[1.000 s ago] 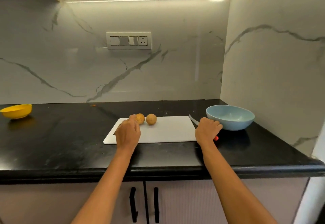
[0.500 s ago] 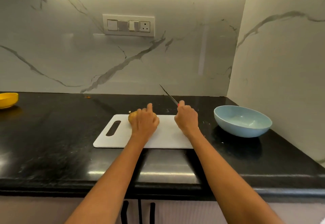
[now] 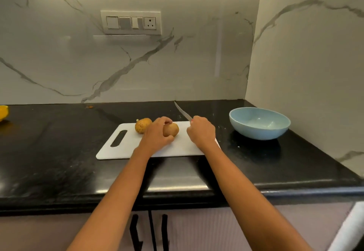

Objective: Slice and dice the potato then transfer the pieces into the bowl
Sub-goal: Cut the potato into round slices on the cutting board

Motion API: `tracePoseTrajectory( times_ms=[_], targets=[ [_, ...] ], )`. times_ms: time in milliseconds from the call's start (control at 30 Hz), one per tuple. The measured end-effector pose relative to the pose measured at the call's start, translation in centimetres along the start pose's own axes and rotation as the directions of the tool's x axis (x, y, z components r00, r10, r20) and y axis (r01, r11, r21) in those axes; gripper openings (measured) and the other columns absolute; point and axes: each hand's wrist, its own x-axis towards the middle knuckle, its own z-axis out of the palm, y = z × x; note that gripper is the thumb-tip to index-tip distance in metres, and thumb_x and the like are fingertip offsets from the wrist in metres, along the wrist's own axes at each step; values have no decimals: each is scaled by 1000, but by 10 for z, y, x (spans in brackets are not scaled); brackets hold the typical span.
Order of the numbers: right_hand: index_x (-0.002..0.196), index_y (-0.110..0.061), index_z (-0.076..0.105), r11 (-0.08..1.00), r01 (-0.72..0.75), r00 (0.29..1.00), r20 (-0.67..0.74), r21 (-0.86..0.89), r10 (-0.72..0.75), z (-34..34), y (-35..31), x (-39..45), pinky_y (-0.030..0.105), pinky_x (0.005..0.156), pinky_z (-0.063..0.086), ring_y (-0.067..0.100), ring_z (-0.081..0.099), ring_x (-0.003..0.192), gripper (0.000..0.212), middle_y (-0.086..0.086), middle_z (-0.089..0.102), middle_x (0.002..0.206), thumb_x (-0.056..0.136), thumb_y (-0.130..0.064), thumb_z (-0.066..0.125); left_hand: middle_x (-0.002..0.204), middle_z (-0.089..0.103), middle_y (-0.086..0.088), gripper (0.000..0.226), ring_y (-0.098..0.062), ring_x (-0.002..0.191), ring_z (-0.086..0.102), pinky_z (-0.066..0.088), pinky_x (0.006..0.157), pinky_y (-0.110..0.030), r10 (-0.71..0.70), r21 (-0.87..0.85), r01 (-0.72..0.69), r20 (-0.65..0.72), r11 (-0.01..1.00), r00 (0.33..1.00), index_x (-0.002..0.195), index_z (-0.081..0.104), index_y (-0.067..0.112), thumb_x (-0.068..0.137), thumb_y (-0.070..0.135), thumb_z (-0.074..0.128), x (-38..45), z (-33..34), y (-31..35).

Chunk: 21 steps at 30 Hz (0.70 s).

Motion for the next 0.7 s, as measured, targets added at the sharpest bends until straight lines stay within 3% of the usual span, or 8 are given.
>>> tracePoseTrajectory(
  times_ms=[167,367,700],
  targets=[
    [108,-7,59,999,4,1000,7,-47,-4,-7,-2,-30,27,72,40,26,61,96,23,10,63,108,92,-14,46,117,57,-4,35,-15,101,52,40,85,-24,-45,-106,44,-8,993,999,114,56,20,82,20,70,-4,1,2],
    [104,-7,56,995,35,999,-3,-98,-36,-8,-12,-45,27,69,36,27,60,92,19,10,63,105,92,-14,44,124,56,-9,47,-21,110,53,39,92,-25,-71,-74,68,-38,995,997,126,55,14,82,19,70,-4,2,2],
    [114,-7,51,962,123,988,-62,-243,-142,-5,-21,-51,25,65,36,25,63,91,24,9,65,103,92,-16,45,122,57,-9,50,-22,111,53,41,92,-28,-132,-133,127,-35,983,991,122,58,11,76,19,76,4,4,-1]
  ],
)
